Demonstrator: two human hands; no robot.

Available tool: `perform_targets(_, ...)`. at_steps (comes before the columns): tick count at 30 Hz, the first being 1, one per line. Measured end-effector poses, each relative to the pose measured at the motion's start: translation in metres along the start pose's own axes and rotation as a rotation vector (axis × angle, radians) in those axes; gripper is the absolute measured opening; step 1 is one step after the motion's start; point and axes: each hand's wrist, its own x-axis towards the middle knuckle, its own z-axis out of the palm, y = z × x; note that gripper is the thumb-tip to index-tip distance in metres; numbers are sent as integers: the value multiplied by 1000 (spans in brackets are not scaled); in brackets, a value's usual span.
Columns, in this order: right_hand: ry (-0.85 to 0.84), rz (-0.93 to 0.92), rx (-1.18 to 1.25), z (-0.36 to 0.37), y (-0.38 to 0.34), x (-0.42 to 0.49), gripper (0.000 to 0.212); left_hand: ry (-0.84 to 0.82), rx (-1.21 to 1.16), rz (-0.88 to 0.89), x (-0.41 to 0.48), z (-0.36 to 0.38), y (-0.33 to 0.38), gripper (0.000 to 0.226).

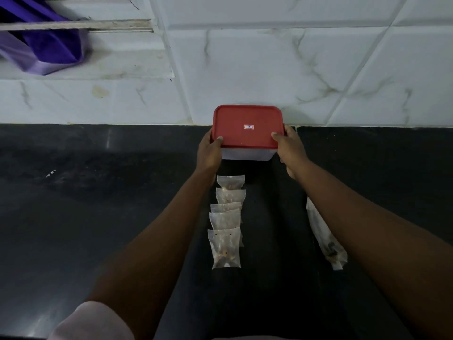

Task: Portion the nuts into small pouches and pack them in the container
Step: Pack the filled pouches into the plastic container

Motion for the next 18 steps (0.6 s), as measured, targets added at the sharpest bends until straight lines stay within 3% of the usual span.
perform_targets(11, 121, -61, 13, -80, 31, -119, 44, -88, -43, 45, -131, 21, -26, 44)
perform_targets(18, 94, -12, 30, -102, 78, -185, 44, -55, -39, -5, -201, 21, -72, 45)
